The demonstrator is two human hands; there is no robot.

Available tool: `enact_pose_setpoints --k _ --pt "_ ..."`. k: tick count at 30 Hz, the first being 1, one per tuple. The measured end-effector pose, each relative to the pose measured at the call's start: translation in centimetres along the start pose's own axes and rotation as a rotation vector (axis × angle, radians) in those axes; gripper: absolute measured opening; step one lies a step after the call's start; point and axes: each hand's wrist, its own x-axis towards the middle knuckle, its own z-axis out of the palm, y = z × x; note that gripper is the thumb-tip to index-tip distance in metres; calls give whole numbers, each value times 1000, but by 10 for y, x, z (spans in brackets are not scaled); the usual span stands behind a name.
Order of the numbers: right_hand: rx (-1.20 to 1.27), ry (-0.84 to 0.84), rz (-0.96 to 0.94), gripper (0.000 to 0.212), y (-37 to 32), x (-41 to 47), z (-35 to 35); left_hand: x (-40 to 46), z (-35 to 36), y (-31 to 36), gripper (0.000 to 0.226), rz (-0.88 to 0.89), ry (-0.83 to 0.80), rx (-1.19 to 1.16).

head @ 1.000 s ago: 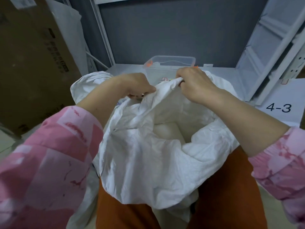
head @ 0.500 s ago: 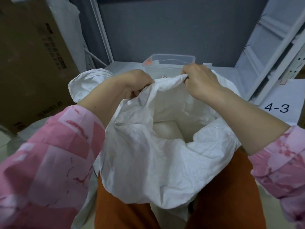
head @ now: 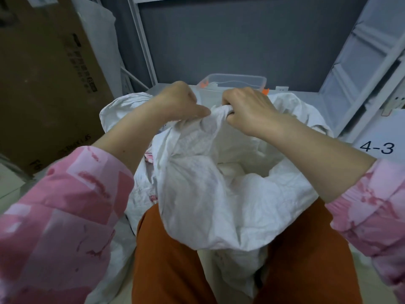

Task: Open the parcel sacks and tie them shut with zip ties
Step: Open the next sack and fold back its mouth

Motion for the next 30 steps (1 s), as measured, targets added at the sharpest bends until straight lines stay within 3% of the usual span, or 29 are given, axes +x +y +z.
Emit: enact_pose_setpoints --k 2,5,6,10,13,14,15,16,18,19,21,23,25,28,30 --pt "-10 33 52 17 3 1 1 -4 -5 -8 47 -38 -70 122" --pt "13 55 115 22 7 5 -3 -11 -4 -15 34 -41 -111 226" --pt "17 53 124 23 9 7 -2 -11 -4 -19 31 -48 -125 112" --pt "93 58 198 14 22 9 -5 1 -4 -55 22 -35 -351 -867" --pt "158 73 193 13 24 11 -12 5 4 -76 26 -42 -379 -1207" --pt "165 76 184 13 22 11 -13 6 7 -77 24 -113 -327 -1161" --pt "164 81 179 13 20 11 -13 4 8 -74 24 -191 -270 -964" --pt "153 83 179 15 19 11 -13 0 8 -70 22 -249 -207 -644" --pt "111 83 186 19 17 9 -11 -4 6 -62 28 -254 80 -28" --pt "96 88 193 20 17 9 -11 -7 2 -57 30 -224 228 75" --pt "89 102 221 19 16 9 -12 -13 -8 -42 25 -148 399 43" --pt "98 112 241 16 14 11 -14 -16 -10 -28 23 -77 377 54" --pt "114 115 249 15 12 13 -15 -19 -4 -15 28 -40 205 111" --pt "148 123 255 16 12 13 -14 -16 10 -15 26 -109 57 193" --pt "159 135 271 16 15 12 -13 -9 18 -24 22 -173 -15 79"
